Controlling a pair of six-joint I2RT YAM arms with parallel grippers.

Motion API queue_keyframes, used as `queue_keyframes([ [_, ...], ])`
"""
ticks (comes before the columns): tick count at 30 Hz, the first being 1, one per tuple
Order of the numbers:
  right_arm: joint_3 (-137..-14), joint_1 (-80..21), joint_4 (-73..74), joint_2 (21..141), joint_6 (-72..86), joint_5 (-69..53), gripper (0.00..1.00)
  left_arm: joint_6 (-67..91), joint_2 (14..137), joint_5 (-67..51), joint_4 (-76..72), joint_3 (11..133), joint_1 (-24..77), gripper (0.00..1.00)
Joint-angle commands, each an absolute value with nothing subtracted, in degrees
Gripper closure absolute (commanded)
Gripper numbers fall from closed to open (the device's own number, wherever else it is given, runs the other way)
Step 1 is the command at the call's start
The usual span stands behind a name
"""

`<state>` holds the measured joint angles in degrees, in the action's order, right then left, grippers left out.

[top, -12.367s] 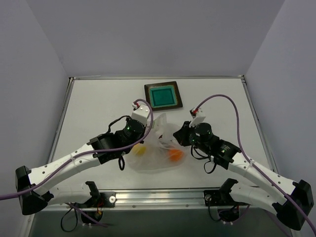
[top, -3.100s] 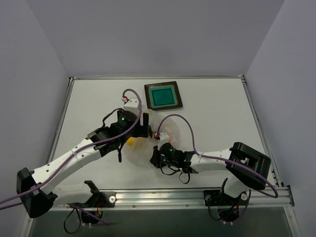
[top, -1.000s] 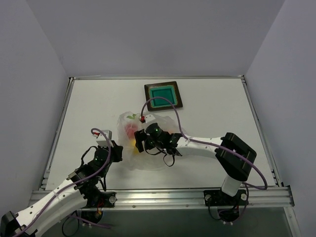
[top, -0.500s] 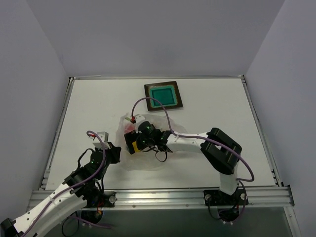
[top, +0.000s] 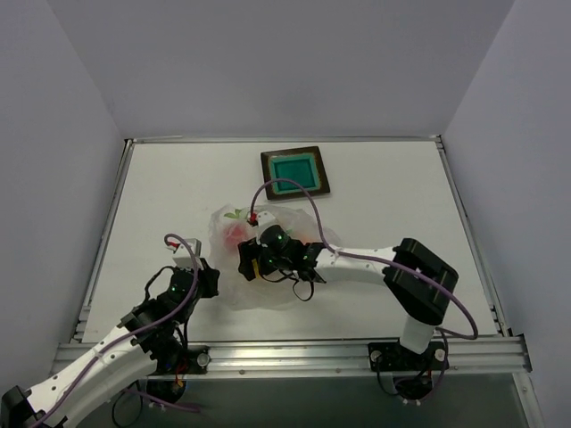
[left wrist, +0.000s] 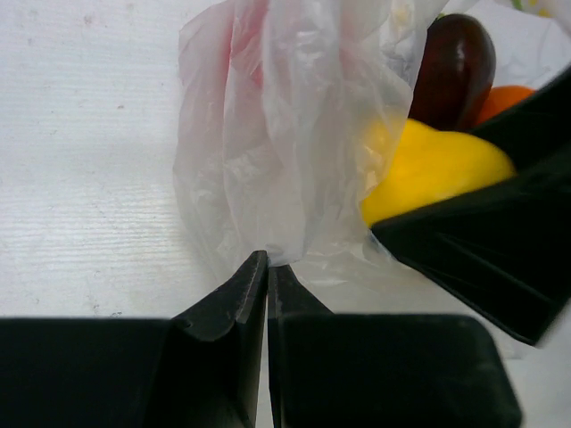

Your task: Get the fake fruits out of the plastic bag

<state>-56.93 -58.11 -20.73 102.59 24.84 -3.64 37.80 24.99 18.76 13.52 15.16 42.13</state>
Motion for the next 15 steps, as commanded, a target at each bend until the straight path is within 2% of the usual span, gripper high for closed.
queue_keyframes([
  [1, -54.0, -60.1, -18.4, 93.7, 26.5, 3.0, 0.58, 36.0, 28.1, 17.8, 11.5, 18.0, 42.1, 0.98],
  [7, -51.1, -60.6, -16.4, 81.6, 26.9, 5.5, 0.63, 35.1, 28.7, 17.8, 11.3, 19.2, 42.1, 0.98],
  [15, -59.3, -56.0, -18.2, 78.0, 25.6, -9.8, 0.61, 35.9, 27.6, 15.5, 10.0, 18.1, 42.2, 0.98],
])
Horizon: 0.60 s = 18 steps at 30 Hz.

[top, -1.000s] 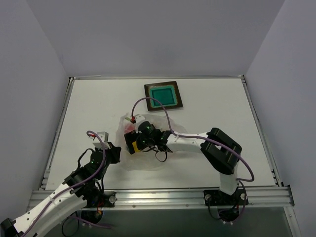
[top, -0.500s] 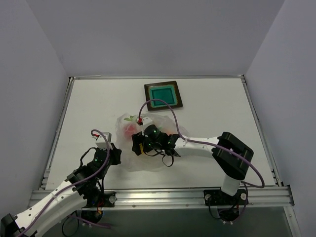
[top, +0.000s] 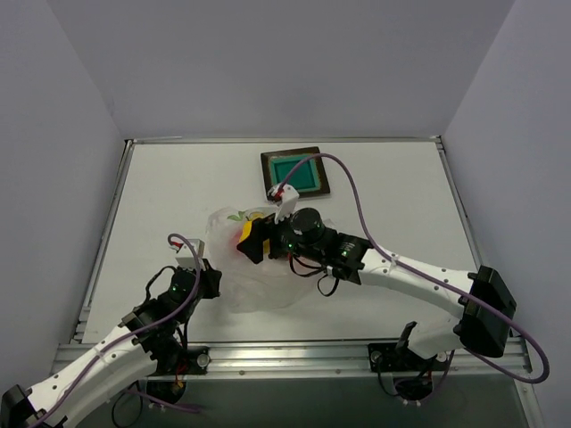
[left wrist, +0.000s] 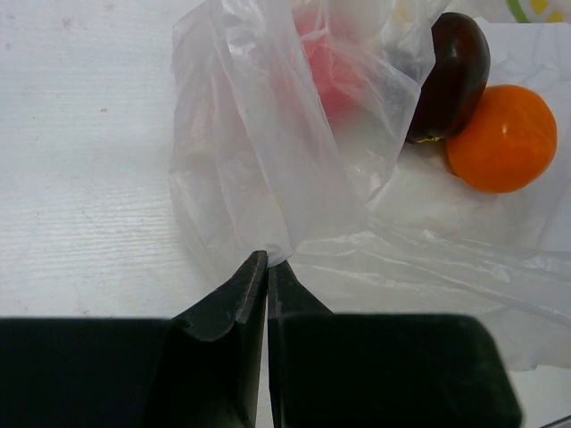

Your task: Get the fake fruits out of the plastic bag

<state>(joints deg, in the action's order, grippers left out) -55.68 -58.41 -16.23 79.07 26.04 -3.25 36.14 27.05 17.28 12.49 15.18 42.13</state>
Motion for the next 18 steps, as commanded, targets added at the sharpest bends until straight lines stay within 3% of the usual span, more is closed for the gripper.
queue_keyframes([
  [1, -59.9, -55.3, -18.9, 78.2, 26.6, -11.2, 0.60, 36.2, 27.9, 14.9, 9.5, 17.8, 42.3, 0.98],
  [8, -64.6, -50.0, -27.4, 81.0, 29.3, -9.7, 0.63, 36.6, 31.3, 12.4, 5.4, 16.3, 42.5, 0.98],
  [14, -76.5, -39.3, -26.5, 96.4, 26.6, 3.9, 0.67, 37.3, 30.2, 12.2, 4.5, 14.6, 43.1, 0.97],
  [18, -84.1, -33.8, -24.6, 108.7, 25.8, 6.8, 0.67, 37.4, 30.1, 11.9, 2.9, 13.5, 43.2, 0.98],
])
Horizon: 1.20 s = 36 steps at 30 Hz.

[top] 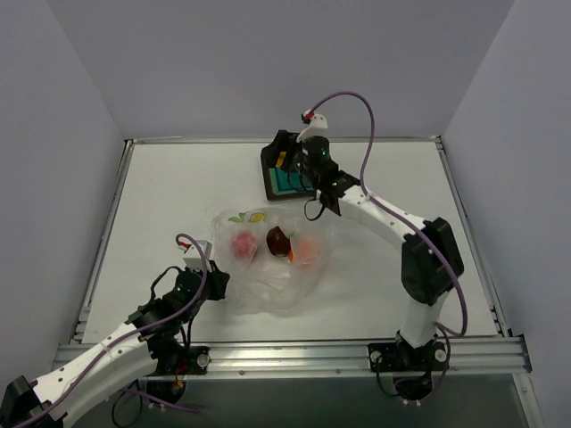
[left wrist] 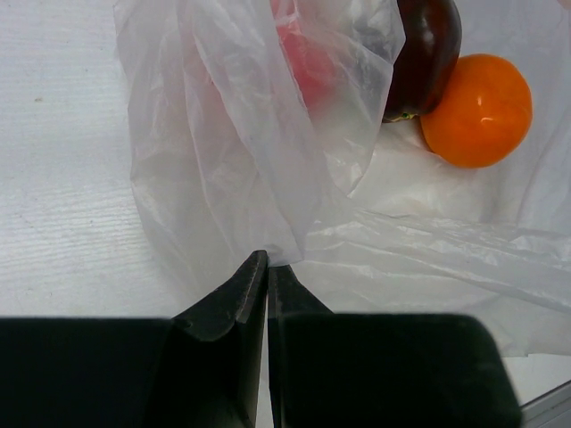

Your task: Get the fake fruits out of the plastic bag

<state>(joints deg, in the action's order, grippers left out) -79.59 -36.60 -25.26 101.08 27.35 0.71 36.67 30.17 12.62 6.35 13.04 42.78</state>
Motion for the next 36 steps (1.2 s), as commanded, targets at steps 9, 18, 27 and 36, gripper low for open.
queue_keyframes([
  [9, -98.5, -31.2, -20.8, 126.5, 18.8, 10.4, 0.66, 37.6, 33.3, 11.7, 1.0, 13.9, 43.7, 0.98],
  [18, -104.2, -30.2, -16.6, 131.7, 17.3, 11.5, 0.13, 35.5, 33.0, 12.9, 1.6, 16.0, 43.8, 0.98],
  [27, -99.3, -27.6, -11.5, 118.2, 17.0, 6.1, 0.05, 34.5, 35.2, 14.9, 2.7, 17.8, 43.8, 0.98],
  [36, -76.7, -43.7, -11.3, 88.0, 14.9, 10.8, 0.75, 34.1, 36.5, 13.2, -0.4, 17.9, 44.1, 0.98],
])
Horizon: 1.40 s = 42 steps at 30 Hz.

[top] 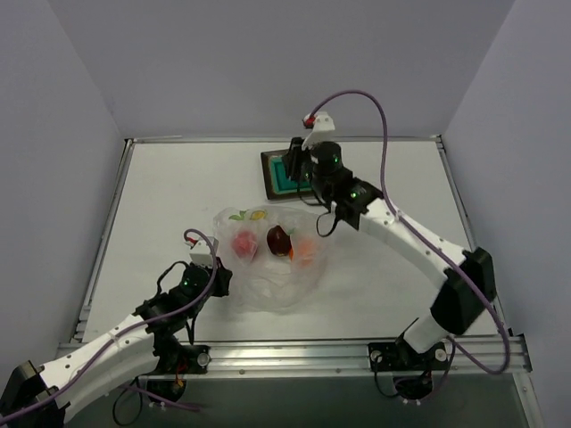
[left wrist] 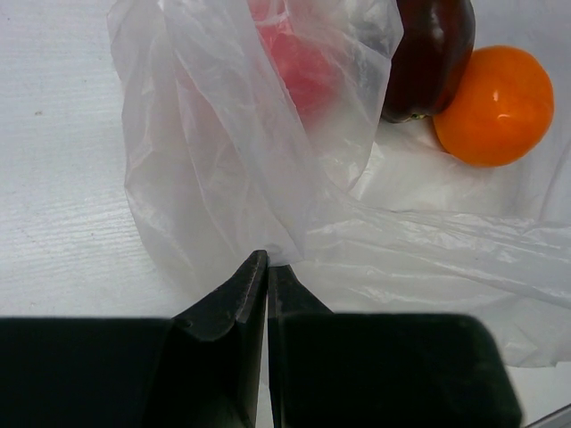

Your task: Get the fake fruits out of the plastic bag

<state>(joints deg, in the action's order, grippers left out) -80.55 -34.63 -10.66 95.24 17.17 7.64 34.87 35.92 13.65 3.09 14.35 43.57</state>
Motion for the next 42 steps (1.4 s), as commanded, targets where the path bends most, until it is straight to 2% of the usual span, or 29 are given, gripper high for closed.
queue_keyframes([
  [1, -73.9, -46.0, -11.0, 85.1, 14.9, 10.8, 0.79, 34.3, 36.6, 12.7, -1.9, 17.8, 44.2, 0.98],
  [3, -71.0, -51.9, -9.6, 82.9, 16.3, 12.1, 0.83, 34.6, 36.8, 12.0, -2.9, 17.8, 44.3, 0.98],
  [7, -63.0, -59.6, -9.8, 81.0, 21.2, 12.9, 0.84, 34.9, 37.6, 11.3, -5.9, 17.0, 44.6, 0.98],
  [13, -58.4, -60.2, -10.2, 87.3, 24.3, 17.9, 0.89, 34.5, 36.7, 10.8, -6.2, 16.8, 44.8, 0.98],
  [17, -60.1, -57.9, -10.1, 91.9, 22.9, 21.0, 0.89, 34.1, 36.4, 11.2, -6.3, 17.5, 45.0, 0.98],
  [18, -61.1, -57.5, -10.2, 92.9, 22.2, 21.5, 0.87, 34.0, 36.5, 11.2, -6.4, 17.6, 45.0, 0.98],
  [21, -62.7, -55.5, -8.9, 97.2, 22.1, 24.0, 0.69, 34.1, 36.9, 10.6, -7.3, 17.1, 44.9, 0.98],
  [22, -63.1, -55.2, -8.9, 97.7, 22.0, 24.6, 0.57, 34.2, 37.2, 10.5, -7.4, 16.9, 44.9, 0.98],
  [23, -63.3, -54.7, -8.9, 98.3, 22.0, 24.7, 0.52, 34.4, 37.2, 10.4, -7.5, 16.7, 45.0, 0.98],
  [24, -63.5, -54.4, -8.9, 99.4, 22.0, 24.9, 0.42, 34.5, 37.2, 10.4, -7.6, 16.4, 45.0, 0.98],
  [27, -64.2, -54.1, -8.9, 101.5, 21.6, 25.7, 0.28, 34.7, 37.0, 10.1, -7.8, 16.2, 45.0, 0.98],
  [36, -68.2, -52.9, -8.7, 106.7, 21.0, 28.7, 0.15, 34.4, 37.2, 10.3, -7.6, 16.2, 45.0, 0.98],
  [42, -70.6, -51.7, -12.0, 110.8, 21.4, 31.4, 0.16, 34.4, 37.4, 10.4, -7.4, 16.3, 45.0, 0.98],
])
